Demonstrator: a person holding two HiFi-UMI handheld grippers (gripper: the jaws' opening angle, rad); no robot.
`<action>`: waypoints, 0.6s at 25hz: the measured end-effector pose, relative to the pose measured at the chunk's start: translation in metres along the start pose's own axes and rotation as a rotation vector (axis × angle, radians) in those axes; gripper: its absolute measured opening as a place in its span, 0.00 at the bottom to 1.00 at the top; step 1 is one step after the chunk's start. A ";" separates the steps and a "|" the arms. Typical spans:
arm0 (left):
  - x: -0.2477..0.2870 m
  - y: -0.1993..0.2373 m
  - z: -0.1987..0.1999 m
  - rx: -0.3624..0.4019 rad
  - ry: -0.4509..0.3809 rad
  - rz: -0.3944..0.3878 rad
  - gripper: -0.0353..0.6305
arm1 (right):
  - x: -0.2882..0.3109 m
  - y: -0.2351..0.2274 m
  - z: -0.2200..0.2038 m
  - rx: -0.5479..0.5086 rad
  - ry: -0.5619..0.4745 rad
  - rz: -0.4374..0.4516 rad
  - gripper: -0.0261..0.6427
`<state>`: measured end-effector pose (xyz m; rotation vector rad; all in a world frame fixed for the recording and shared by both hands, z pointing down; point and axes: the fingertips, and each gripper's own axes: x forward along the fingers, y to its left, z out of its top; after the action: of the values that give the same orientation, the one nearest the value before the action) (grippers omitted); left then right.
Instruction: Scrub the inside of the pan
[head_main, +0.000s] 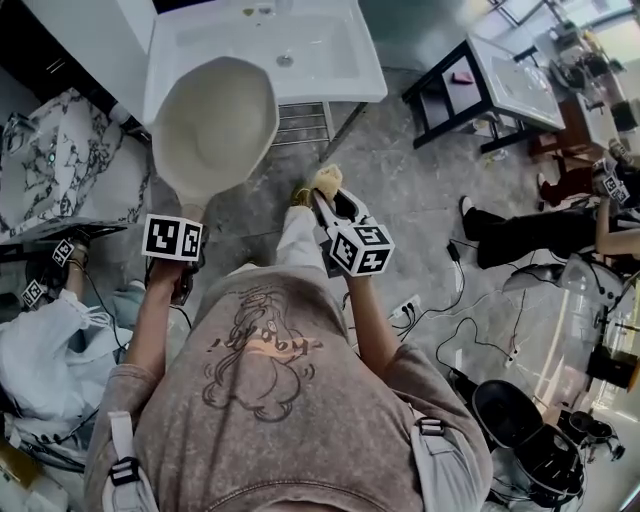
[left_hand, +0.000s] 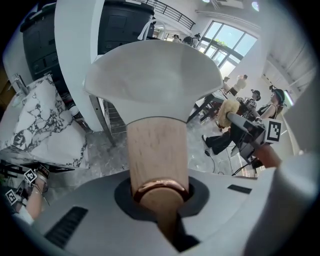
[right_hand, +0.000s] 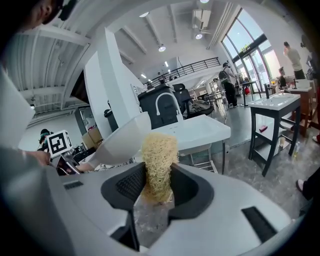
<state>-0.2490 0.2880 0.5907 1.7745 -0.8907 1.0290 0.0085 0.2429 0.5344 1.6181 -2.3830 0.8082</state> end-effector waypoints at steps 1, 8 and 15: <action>0.001 0.002 0.005 0.000 0.000 0.000 0.10 | 0.005 -0.002 0.003 0.001 0.000 0.002 0.27; 0.017 0.008 0.042 -0.015 0.006 -0.002 0.10 | 0.032 -0.027 0.028 -0.011 0.001 0.003 0.27; 0.035 0.009 0.094 0.009 0.014 -0.006 0.10 | 0.068 -0.064 0.063 -0.006 -0.016 -0.004 0.27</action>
<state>-0.2165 0.1935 0.5993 1.7740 -0.8728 1.0420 0.0486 0.1378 0.5313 1.6330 -2.3894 0.7893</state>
